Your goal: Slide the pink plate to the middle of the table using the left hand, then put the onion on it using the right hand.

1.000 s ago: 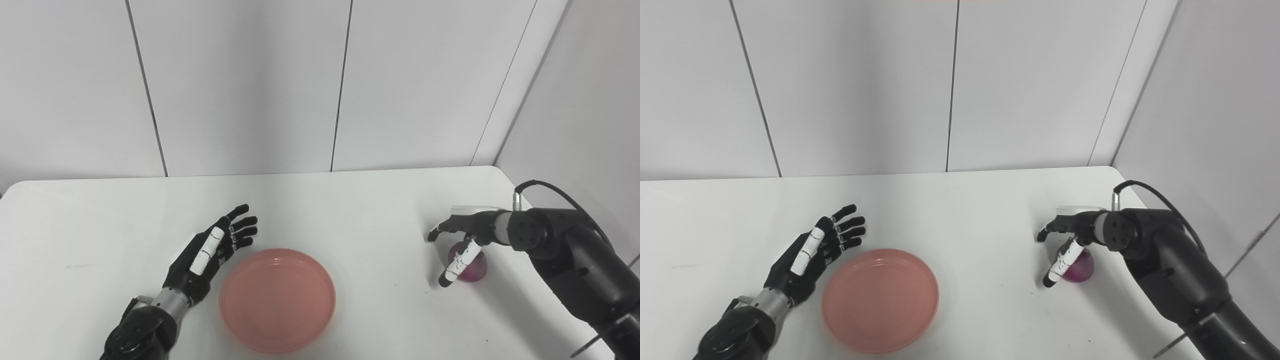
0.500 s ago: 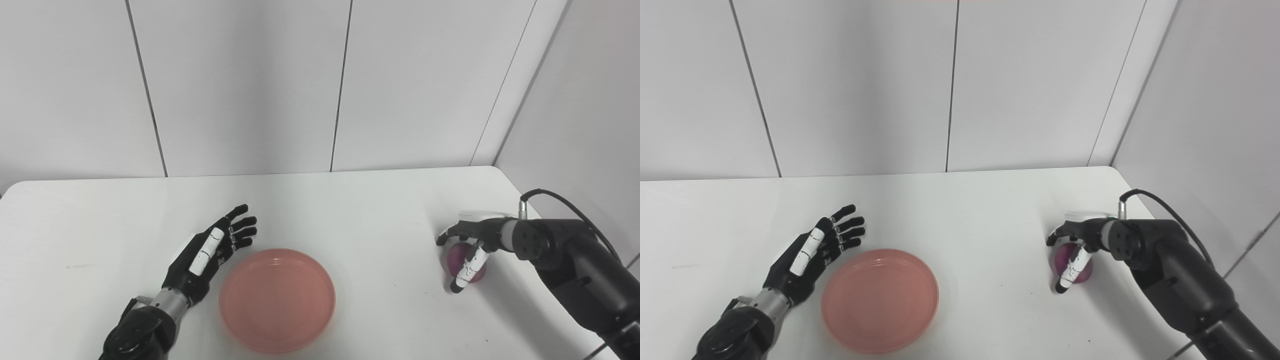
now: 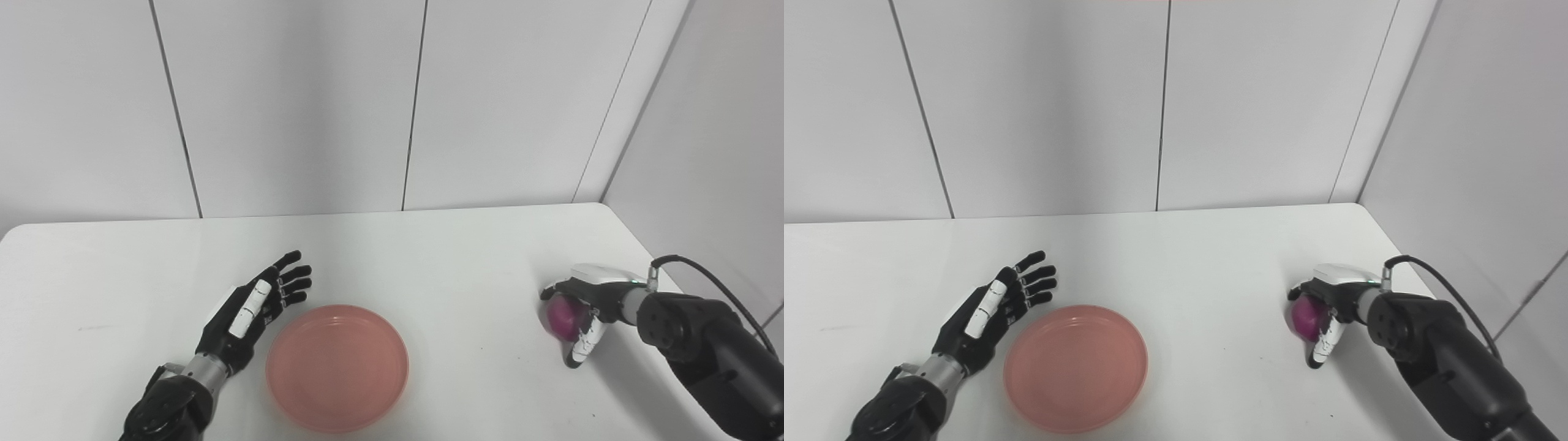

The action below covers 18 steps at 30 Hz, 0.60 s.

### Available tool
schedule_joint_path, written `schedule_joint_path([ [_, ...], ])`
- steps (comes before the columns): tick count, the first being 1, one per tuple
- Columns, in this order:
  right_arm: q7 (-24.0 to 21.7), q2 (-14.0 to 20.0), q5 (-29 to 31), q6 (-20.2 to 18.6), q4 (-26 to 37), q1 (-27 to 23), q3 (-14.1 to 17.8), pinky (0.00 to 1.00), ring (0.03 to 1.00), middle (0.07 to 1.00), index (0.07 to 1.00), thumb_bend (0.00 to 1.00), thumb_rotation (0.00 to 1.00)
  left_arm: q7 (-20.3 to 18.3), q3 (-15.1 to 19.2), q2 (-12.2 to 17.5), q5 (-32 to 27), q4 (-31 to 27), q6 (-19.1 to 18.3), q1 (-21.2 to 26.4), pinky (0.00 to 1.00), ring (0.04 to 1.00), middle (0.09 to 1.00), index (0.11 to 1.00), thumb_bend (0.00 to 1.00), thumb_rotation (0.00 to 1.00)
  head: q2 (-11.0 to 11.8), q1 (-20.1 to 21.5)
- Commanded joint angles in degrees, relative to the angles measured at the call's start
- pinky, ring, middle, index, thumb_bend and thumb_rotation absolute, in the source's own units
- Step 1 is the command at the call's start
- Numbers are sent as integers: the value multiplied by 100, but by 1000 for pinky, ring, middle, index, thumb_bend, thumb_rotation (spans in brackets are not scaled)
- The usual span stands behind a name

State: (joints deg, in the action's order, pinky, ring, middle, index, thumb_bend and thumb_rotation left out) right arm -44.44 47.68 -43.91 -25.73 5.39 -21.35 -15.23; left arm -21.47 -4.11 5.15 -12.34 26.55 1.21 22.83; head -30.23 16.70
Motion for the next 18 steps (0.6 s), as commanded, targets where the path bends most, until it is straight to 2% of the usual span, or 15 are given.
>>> schedule_joint_path([
  [1,83,109,-73,6,89,-64,70,668,890,945,876,1000,99,59,-27,71,125,324,-432,-350,850,849,849,869,812,818,-6,-2],
  [7,15,90,-151,-63,105,-63,1,667,886,940,876,1000,80,51,-36,66,127,343,-427,-353,853,849,850,872,806,823,-4,-9],
  [11,145,50,-163,-12,68,-31,14,642,860,925,864,1000,89,37,-33,59,123,435,-379,-330,855,853,852,869,815,820,3,-16],
  [18,710,-42,-86,315,-14,120,129,603,795,855,817,987,74,34,-31,66,130,491,-336,-335,843,851,854,867,817,818,7,-21],
])
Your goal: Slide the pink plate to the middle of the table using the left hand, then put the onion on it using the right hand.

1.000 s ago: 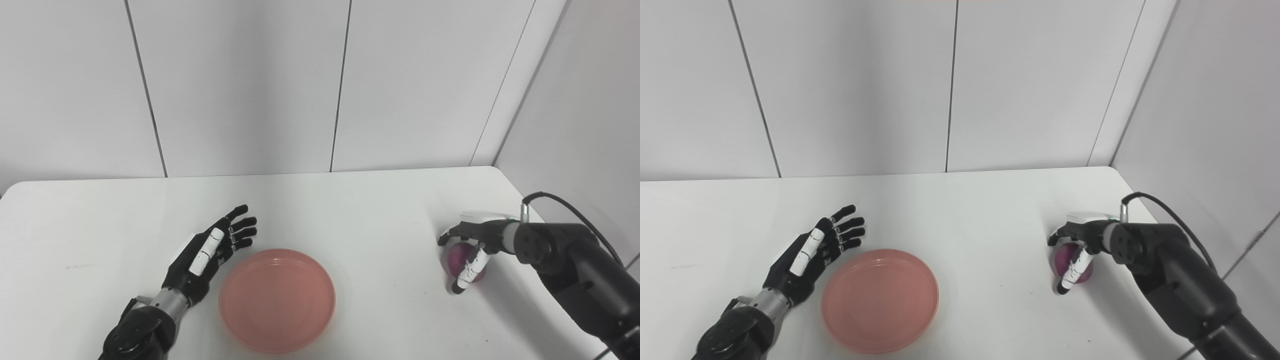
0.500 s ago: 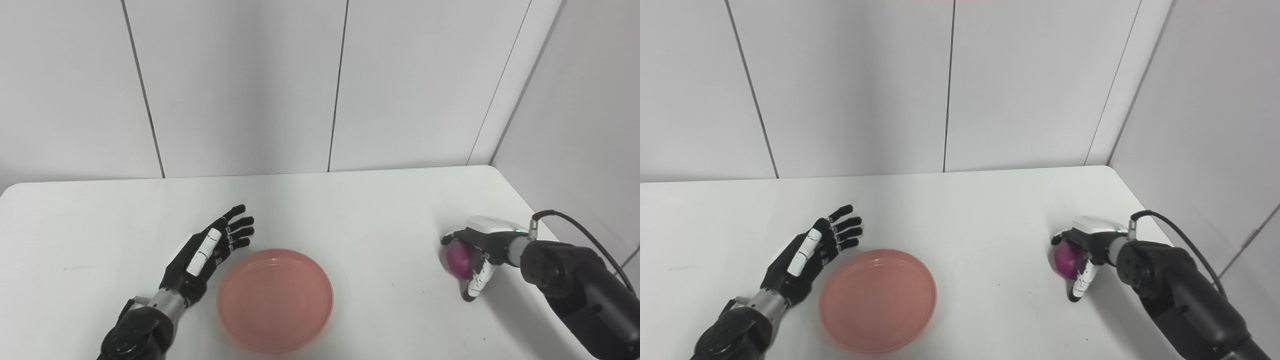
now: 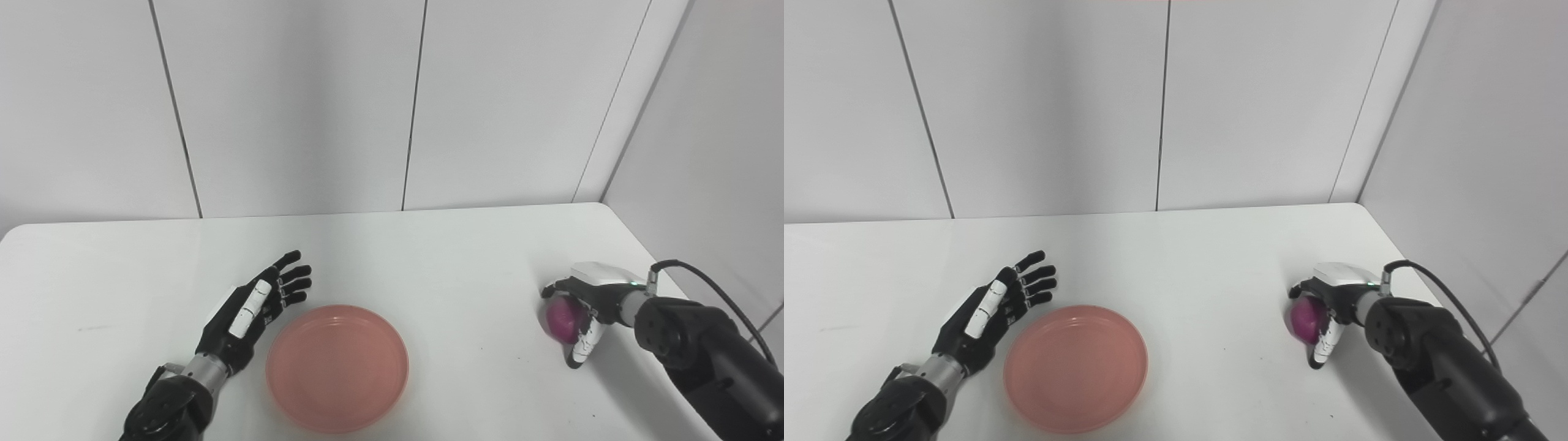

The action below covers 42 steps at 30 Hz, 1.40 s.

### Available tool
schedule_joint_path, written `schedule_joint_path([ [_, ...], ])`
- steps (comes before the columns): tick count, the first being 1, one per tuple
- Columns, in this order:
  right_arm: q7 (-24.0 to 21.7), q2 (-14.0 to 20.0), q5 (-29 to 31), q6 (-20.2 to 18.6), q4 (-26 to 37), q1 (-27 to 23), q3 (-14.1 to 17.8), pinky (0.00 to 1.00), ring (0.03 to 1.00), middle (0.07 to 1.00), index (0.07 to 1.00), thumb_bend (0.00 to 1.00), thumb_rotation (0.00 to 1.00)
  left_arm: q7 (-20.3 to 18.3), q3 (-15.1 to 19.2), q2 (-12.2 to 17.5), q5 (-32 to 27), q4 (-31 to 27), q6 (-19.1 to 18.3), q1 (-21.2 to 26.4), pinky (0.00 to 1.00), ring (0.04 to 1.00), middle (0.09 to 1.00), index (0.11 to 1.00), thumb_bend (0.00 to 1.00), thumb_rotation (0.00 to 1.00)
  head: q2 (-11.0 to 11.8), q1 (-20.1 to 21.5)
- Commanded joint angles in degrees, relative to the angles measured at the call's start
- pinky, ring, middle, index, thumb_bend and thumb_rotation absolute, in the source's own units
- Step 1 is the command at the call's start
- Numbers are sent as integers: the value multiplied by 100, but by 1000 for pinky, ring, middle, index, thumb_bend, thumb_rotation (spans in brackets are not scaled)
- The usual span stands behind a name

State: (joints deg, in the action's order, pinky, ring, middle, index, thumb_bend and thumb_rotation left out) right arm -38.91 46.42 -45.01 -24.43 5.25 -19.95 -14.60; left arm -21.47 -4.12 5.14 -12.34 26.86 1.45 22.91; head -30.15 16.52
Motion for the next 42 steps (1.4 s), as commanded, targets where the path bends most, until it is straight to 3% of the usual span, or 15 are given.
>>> schedule_joint_path([
  [1,219,75,26,229,-15,-5,71,604,794,852,815,985,74,36,-26,65,126,478,-354,-340,842,850,853,866,818,818,3,-12],
  [11,405,51,-7,338,-35,16,24,614,766,799,783,934,94,49,-27,62,141,502,-334,-337,834,845,848,862,822,813,1,-19],
  [13,510,37,47,428,-79,38,46,581,706,760,756,921,97,43,-26,60,132,507,-338,-336,835,846,850,858,817,812,1,-19],
  [21,497,80,-55,502,-159,18,-64,562,638,704,721,867,122,43,-24,59,131,505,-328,-333,837,846,851,861,816,809,2,-26],
  [27,551,82,-37,663,-215,34,-70,470,537,606,668,808,119,51,-31,61,143,508,-335,-340,836,848,850,862,821,812,-8,-29],
  [28,563,80,-38,697,-222,38,-73,422,490,558,583,668,130,50,-30,60,142,518,-330,-338,836,847,850,860,819,811,-8,-29],
  [29,574,82,-46,731,-218,44,-79,398,468,536,539,596,136,50,-30,59,143,528,-323,-337,836,846,849,859,819,810,-8,-29],
  [31,622,87,-57,818,-205,67,-75,369,445,516,499,531,143,49,-29,58,140,530,-324,-341,836,845,849,860,820,807,-8,-29],
  [38,717,66,-89,960,-270,82,-42,374,447,513,490,513,137,58,-25,52,142,594,-291,-333,832,842,846,861,820,806,-4,-30],
  [39,734,62,-90,965,-280,84,-33,364,435,475,506,517,71,63,-26,52,147,599,-291,-333,831,841,846,861,818,807,-4,-28],
  [42,786,57,-38,1005,-297,94,4,352,421,444,521,520,17,61,-29,50,145,612,-289,-334,829,841,846,861,817,808,-7,-26],
])
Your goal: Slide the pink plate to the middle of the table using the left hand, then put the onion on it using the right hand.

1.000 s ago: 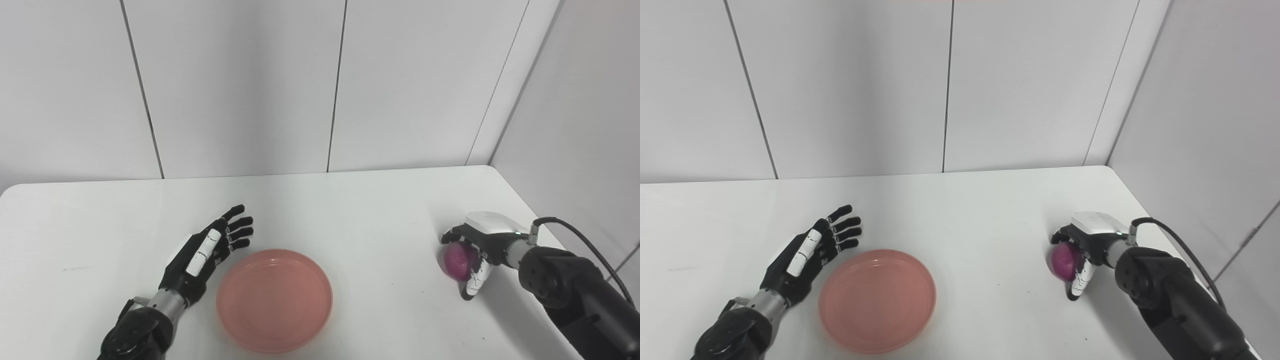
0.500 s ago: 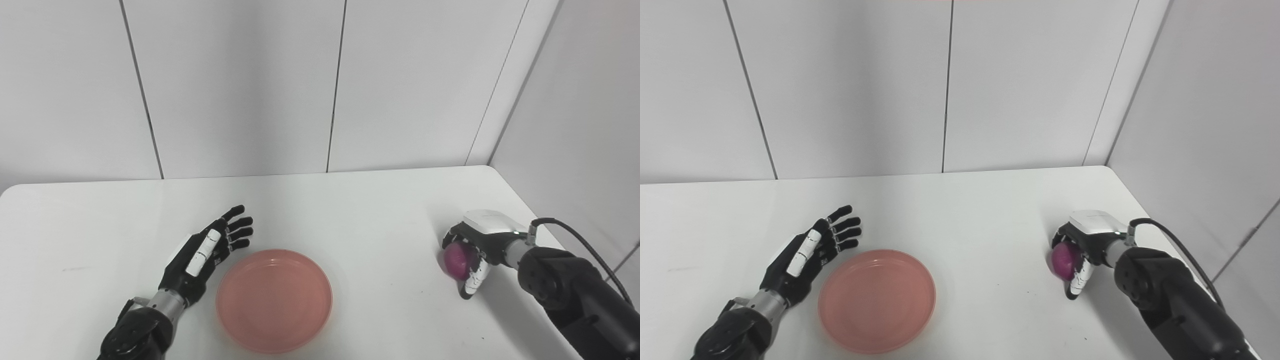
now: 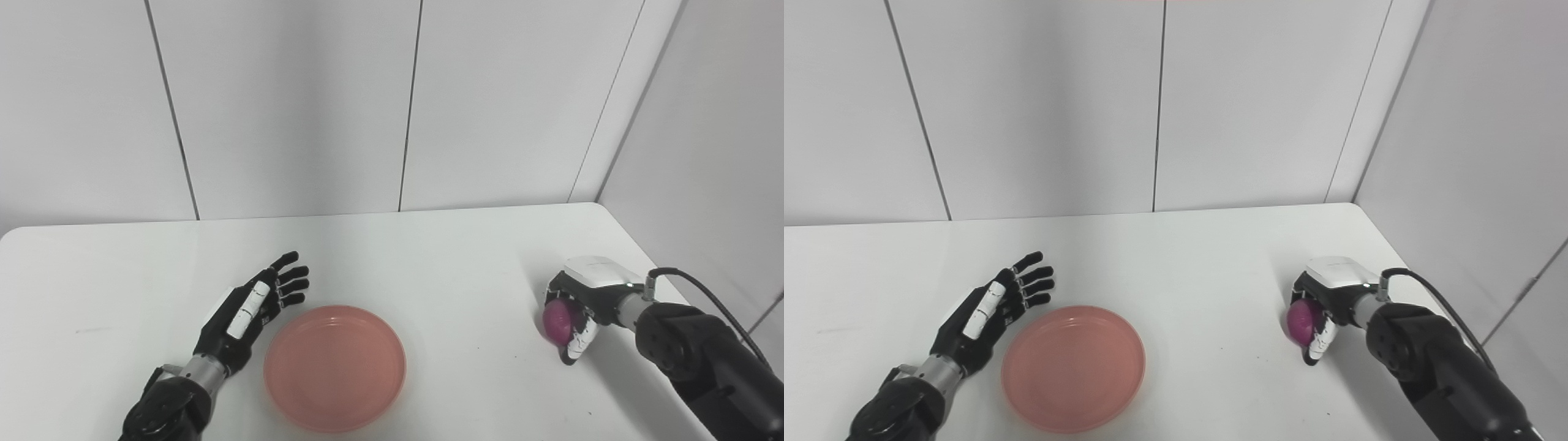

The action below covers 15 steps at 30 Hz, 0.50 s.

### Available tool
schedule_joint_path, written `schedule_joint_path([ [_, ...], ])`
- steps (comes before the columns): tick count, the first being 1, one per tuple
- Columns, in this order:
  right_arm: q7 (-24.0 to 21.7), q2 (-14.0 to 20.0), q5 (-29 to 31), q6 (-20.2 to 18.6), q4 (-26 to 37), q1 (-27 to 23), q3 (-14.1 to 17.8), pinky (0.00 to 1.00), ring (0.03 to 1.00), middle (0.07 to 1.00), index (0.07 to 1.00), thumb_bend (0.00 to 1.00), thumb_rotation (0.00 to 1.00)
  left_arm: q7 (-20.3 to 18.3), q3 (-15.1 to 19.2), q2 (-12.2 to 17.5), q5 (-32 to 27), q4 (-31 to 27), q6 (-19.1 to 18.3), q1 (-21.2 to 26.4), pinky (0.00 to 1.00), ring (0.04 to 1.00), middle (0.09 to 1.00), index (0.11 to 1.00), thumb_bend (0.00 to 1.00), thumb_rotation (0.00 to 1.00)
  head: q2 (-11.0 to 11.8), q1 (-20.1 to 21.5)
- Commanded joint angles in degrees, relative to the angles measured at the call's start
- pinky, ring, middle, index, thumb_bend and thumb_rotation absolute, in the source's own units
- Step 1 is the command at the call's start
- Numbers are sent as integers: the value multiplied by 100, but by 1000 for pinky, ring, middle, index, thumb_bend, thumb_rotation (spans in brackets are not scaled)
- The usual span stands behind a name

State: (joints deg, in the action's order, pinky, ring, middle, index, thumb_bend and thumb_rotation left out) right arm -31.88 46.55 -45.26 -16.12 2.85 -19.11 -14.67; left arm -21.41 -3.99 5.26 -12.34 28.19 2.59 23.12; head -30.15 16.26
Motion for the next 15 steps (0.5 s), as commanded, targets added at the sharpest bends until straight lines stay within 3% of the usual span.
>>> schedule_joint_path([
  [1,90,49,-7,184,-47,11,12,351,421,442,522,521,10,45,-41,38,139,495,-396,-353,829,841,846,862,820,807,-7,1],
  [10,45,98,115,212,128,-26,101,380,458,459,512,524,3,64,-27,22,121,537,-385,-355,834,840,842,853,824,798,-26,17],
  [15,-35,120,206,165,355,-52,218,334,413,432,530,521,2,65,-35,16,136,583,-339,-349,827,835,840,854,822,802,-30,8],
])
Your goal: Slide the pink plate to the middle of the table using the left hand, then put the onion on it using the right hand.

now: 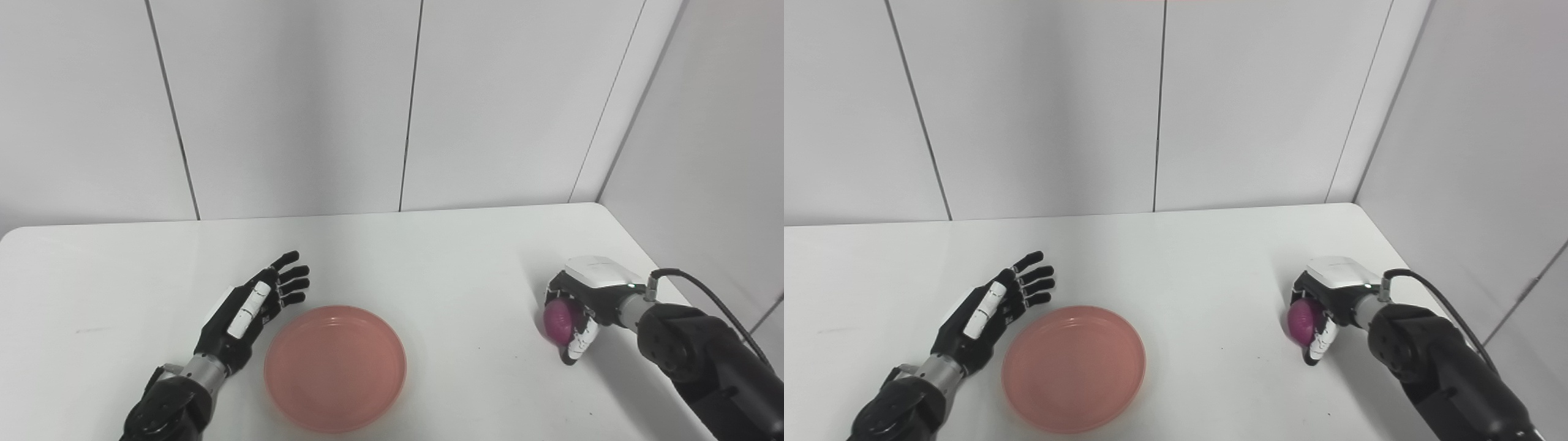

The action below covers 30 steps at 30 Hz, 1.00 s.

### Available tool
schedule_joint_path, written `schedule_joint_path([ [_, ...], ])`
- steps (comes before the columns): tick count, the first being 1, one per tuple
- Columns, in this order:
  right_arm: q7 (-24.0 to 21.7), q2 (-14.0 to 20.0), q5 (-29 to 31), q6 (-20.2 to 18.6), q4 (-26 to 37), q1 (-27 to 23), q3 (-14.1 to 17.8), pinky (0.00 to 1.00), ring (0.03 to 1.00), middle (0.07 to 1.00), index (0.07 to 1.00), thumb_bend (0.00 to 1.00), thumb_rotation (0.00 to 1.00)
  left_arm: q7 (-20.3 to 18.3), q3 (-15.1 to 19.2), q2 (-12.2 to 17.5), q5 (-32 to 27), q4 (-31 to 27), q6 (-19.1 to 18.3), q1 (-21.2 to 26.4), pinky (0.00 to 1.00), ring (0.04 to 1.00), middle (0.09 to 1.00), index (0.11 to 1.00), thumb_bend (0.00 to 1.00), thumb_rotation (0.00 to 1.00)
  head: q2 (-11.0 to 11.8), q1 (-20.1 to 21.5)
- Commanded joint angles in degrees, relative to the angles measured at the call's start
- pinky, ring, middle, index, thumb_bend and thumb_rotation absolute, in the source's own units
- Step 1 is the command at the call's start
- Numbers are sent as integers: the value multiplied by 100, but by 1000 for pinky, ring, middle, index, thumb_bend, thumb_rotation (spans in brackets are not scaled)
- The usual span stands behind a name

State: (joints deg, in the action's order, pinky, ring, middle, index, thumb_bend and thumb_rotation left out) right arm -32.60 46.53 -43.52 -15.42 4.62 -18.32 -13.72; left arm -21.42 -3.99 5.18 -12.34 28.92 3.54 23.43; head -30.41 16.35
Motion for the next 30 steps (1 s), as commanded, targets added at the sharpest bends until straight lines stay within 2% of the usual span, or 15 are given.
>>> schedule_joint_path([
  [1,102,125,103,188,232,-137,175,334,414,432,530,521,2,65,-32,22,132,518,-439,-378,827,835,840,854,822,802,-3,-2],
  [5,21,136,202,175,593,-269,268,289,360,414,529,519,0,64,-24,8,127,581,-399,-352,820,833,838,850,820,801,6,7],
  [7,-64,129,208,137,734,-328,281,276,345,460,499,526,0,70,-32,8,142,581,-386,-349,821,832,837,851,818,807,8,8],
  [11,-155,116,219,140,909,-399,294,271,339,476,489,528,0,72,-38,-2,144,580,-380,-351,822,832,837,850,818,809,18,-13],
  [15,-242,52,170,172,1220,-544,290,274,348,409,520,522,0,67,-32,-19,124,594,-384,-353,824,835,839,848,826,797,18,-24],
  [22,-356,-167,266,250,1645,-824,236,355,433,459,514,525,0,85,-71,-58,169,618,-334,-356,830,838,843,854,822,811,71,-222],
  [23,-377,-213,252,242,1700,-860,212,263,330,466,498,528,0,97,-80,-69,178,598,-335,-366,826,835,842,855,819,813,79,-261],
  [25,-406,-266,229,236,1754,-896,192,193,255,470,488,530,0,108,-89,-80,189,575,-336,-376,825,835,843,857,810,818,79,-261],
  [29,-449,-478,187,280,1874,-1007,80,183,249,471,485,530,0,146,-124,-142,232,555,-301,-414,824,841,848,857,826,819,217,-405],
  [30,-445,-522,178,293,1883,-1018,66,225,301,449,501,527,0,156,-129,-152,238,549,-298,-419,825,840,851,859,825,820,217,-405],
])
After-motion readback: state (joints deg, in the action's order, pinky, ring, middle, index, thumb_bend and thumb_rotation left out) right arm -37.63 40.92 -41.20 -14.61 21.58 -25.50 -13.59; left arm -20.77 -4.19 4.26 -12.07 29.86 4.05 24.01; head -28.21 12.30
